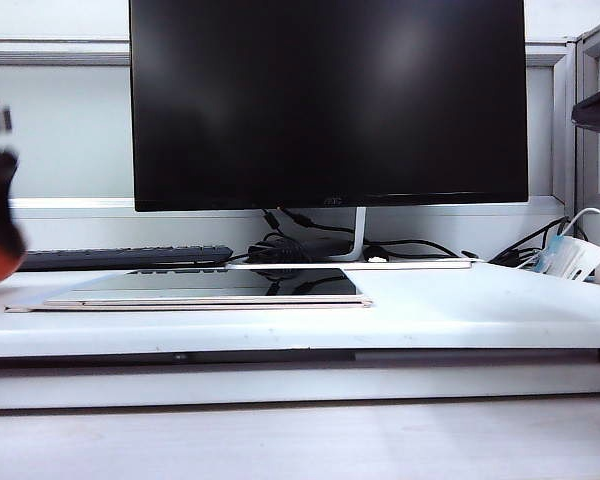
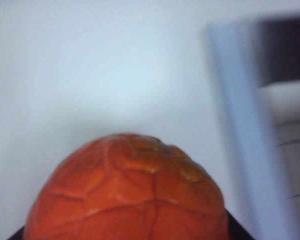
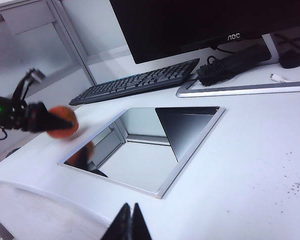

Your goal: Place the orange on the center of the mirror.

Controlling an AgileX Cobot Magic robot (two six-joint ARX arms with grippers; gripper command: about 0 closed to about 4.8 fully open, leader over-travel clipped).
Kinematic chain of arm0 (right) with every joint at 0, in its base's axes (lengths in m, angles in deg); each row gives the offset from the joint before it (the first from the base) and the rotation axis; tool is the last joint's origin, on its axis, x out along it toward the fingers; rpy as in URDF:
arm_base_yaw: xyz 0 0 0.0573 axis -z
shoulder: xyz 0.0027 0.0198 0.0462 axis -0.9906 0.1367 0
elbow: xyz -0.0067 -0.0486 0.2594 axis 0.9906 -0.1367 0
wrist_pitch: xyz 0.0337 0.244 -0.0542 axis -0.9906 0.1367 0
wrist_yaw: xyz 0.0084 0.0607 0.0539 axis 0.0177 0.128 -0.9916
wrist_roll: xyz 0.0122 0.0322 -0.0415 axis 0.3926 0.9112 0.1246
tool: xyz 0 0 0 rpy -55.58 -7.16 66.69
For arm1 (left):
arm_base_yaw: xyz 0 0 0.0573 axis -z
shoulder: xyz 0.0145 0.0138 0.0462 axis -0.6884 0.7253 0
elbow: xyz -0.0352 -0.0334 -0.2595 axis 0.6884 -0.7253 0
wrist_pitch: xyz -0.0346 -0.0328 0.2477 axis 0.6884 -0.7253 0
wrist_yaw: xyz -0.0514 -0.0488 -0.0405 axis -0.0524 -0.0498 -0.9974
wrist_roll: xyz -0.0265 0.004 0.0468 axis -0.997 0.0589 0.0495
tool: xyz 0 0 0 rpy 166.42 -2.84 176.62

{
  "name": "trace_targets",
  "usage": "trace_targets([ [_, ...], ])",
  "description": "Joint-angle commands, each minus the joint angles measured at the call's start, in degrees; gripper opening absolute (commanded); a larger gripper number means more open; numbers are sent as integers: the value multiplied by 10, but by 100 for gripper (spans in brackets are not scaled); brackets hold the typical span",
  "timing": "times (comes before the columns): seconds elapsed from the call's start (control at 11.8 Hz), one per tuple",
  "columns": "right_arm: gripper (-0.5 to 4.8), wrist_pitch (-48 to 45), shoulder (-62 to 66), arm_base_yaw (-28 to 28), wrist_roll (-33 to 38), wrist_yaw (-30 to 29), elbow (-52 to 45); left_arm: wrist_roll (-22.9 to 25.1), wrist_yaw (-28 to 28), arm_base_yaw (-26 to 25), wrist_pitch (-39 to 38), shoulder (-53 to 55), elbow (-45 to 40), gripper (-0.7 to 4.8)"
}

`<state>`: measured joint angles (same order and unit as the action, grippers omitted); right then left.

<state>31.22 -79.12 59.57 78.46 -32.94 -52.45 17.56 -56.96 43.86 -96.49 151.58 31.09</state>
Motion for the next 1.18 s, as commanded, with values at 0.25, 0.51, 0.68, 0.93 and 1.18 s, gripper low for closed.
trace_targets([
  [0.25,-1,-13,0,0,-2,2,-4,-39,-265,3,139,-21,5,348],
  [0.51,-1,-13,0,0,-2,1,-4,-44,-293,82,206,-21,5,348],
  [0.68,-1,-14,0,0,-2,1,-4,-38,-174,173,254,-20,5,348],
  [0.93,-1,-19,0,0,-2,-1,-4,-50,22,275,372,108,5,348],
  [1.18,-1,-21,0,0,-2,-1,-4,-59,24,275,370,157,6,348],
])
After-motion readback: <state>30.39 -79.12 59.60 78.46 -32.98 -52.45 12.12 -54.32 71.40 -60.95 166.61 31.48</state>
